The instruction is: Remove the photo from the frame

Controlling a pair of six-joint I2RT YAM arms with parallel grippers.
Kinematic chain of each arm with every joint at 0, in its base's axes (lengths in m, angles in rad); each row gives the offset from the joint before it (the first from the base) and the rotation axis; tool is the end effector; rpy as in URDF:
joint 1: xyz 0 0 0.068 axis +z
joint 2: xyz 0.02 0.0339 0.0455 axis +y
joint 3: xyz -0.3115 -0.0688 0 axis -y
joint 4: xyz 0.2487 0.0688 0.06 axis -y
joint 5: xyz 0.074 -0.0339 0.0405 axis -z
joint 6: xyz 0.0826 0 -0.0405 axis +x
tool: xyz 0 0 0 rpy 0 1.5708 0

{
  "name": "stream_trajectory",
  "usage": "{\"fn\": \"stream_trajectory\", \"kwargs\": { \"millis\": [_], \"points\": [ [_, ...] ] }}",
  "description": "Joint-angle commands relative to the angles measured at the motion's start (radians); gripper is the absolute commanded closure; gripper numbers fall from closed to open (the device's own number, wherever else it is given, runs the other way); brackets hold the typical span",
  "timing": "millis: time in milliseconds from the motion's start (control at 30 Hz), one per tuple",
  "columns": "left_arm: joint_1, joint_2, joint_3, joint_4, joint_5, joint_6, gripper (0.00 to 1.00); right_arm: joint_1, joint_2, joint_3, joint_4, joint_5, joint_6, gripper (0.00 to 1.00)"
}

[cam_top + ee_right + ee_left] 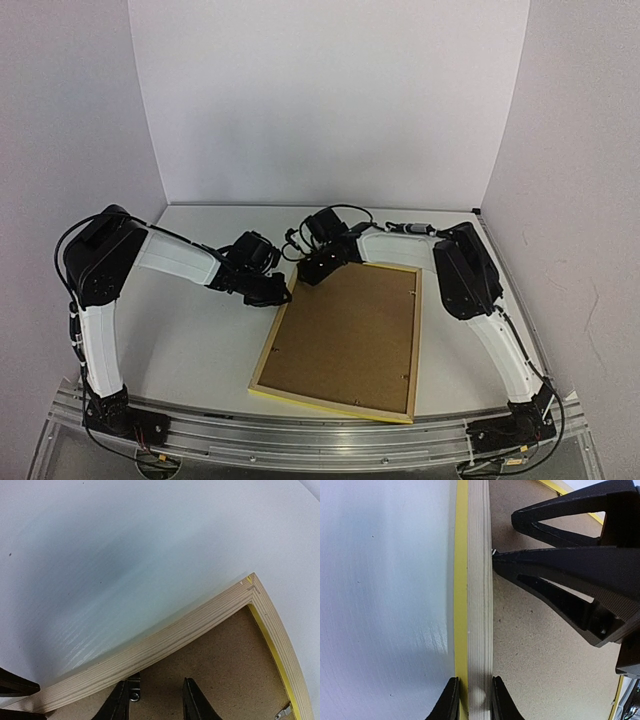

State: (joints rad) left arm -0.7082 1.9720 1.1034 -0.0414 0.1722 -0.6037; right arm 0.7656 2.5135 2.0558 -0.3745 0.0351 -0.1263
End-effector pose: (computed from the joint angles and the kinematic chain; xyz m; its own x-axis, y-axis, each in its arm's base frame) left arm 0.3276 -0.2992 0.1265 -0.9028 0.0368 -0.4285 0.2529 0.8513 -0.4598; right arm 0.4541 0.4324 0.1247 -0.4438 -0.6011 -0.6646 -0.7373 0.6665 -0.1105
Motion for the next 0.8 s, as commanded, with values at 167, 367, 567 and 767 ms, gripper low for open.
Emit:
{"fn": "stream_trajectory", "kwargs": {
  "millis": [167,367,567,767],
  "points": [
    [-0.045,0.049,-0.053,-0.17,0.178,-0.003,1.0,-0.015,0.082,0.012,0.02,0.1,-0.19,0.66],
    [-0.045,0.059,-0.04,-0.187,0.177,0.024,1.0,-0.019,0.084,0.007,0.021,0.133,-0.458,0.65],
    [-0.044,0.057,-0.037,-0.191,0.171,0.032,1.0,-0.043,0.107,0.008,0.021,0.094,-0.619,0.67],
    [-0.045,0.061,-0.037,-0.194,0.173,0.031,1.0,-0.087,0.112,0.05,0.025,0.066,-0.635,0.69]
  ]
}}
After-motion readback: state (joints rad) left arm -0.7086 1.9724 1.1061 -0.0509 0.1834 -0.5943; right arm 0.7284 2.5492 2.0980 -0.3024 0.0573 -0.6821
